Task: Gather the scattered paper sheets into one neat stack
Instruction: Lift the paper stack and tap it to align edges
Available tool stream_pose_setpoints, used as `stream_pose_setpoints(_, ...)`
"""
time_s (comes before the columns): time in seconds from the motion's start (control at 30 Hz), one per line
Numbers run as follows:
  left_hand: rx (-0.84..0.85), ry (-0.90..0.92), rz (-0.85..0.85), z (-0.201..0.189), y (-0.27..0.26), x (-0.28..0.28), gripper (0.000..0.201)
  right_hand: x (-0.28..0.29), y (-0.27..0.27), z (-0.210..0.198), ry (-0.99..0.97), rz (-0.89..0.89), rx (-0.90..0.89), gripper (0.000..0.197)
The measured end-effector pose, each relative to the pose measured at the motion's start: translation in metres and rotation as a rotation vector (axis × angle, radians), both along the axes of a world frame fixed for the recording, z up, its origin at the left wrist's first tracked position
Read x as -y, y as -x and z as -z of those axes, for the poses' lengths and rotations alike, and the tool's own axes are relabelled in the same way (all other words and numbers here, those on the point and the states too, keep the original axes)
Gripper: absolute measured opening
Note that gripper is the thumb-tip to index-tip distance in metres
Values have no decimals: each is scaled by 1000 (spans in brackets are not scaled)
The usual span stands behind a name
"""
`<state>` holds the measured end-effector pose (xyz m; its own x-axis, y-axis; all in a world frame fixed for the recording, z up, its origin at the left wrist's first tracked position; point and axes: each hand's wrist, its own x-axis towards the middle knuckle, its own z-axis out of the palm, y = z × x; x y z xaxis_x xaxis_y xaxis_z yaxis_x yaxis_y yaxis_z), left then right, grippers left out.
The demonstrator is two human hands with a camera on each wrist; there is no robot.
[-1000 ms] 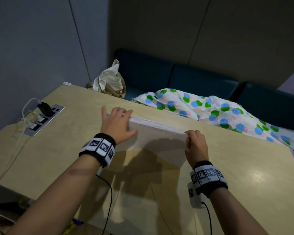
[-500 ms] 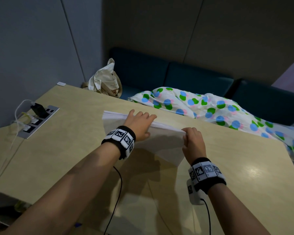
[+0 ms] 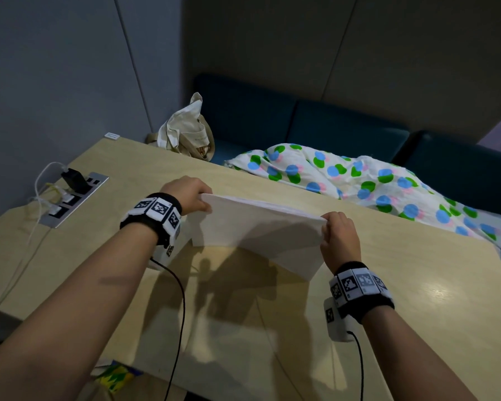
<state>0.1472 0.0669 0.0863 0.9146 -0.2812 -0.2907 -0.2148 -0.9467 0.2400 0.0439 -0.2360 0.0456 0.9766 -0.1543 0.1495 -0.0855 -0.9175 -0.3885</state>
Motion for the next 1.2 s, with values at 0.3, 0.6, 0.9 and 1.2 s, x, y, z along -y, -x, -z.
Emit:
stream_pose_setpoints(0.3,163,-17,117,-27,13,11,16,-17,-4,-17,301,117,-135,42)
stream_pose_setpoints(0.6,298,-283,409,-86,27,63,19,-66,-27,-48,72,-334,-143,34)
stream_pose_setpoints(0.9,224,895,-346,-41,26,13,91,-19,-25,-61,-394,-81,-14,13)
stream_pose_setpoints(1.2,-2,1226,-382,29,63,41,45,-22,-7,-21,-1114,26,101,15)
